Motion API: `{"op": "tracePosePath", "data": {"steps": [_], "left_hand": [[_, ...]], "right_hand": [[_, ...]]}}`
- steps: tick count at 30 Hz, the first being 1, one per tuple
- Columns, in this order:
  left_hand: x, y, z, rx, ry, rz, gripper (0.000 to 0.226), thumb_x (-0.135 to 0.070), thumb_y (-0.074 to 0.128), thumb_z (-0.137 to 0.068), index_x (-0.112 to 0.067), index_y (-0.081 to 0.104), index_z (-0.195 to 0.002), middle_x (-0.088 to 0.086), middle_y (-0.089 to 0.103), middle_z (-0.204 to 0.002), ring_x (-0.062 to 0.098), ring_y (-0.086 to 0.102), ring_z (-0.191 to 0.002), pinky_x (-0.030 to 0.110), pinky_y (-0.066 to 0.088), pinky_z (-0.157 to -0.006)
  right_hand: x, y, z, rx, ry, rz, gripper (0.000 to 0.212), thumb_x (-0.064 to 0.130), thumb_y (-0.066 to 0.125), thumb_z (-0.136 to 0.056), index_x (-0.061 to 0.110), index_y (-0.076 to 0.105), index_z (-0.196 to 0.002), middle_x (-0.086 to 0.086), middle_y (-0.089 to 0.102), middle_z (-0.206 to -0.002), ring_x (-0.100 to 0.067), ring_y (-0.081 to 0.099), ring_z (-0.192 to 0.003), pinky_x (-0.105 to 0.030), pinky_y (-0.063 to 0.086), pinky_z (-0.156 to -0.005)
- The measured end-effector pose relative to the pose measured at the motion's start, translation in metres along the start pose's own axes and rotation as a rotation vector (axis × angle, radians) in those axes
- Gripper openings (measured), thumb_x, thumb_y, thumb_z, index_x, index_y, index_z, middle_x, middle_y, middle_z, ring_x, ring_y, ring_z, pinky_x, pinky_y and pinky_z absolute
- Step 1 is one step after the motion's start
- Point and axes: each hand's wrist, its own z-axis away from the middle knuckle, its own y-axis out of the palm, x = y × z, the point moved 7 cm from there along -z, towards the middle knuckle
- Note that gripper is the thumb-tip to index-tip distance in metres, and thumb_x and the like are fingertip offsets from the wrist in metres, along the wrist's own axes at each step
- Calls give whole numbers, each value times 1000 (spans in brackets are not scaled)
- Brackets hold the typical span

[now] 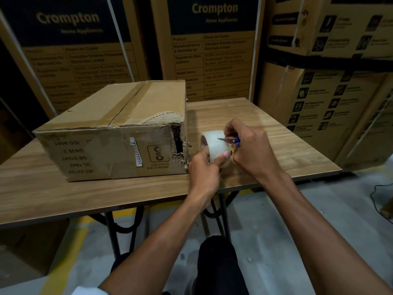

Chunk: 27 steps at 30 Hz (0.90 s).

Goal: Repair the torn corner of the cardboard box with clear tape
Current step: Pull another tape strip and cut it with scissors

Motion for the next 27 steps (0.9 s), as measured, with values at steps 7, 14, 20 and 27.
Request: {"op": "tracePosePath", "data": {"steps": [7,14,20,27], "left_hand": [[-4,0,2,-18,9,-48,24,-37,76,-87,-31,73,-110,-3,80,-102,18,76,-96,52,61,-89],[-5,0,3,-29,8,-60,22,-31,76,-92,-26,73,-113,-2,80,-102,18,76,-96,51,61,-91],[-8,0,4,-27,6,-63,27,-29,76,-93,-25,73,-119,-4,80,-103,15,76,-96,47,61,-90],[-10,-2,4,-31,-9,-49,27,-31,76,-92,-24,74,-119,-3,80,-102,16,76,-96,49,62,-88]], "right_hand": [[-15,-1,6,-96,67,-35,28,1,75,-85,6,75,-113,-9,74,-106,-13,64,-86,5,36,-80],[-10,-3,6,-143,-6,-38,22,-4,78,-81,2,80,-102,-12,80,-97,-22,76,-84,-11,46,-81],[-11,-7,-1,-139,13,-36,8,5,76,-86,6,81,-93,-9,79,-82,-22,72,-69,-29,54,-66],[-6,1,-10,11,-61,84,11,2,72,-83,4,75,-93,-12,75,-88,-27,68,-76,-43,58,-69]]}}
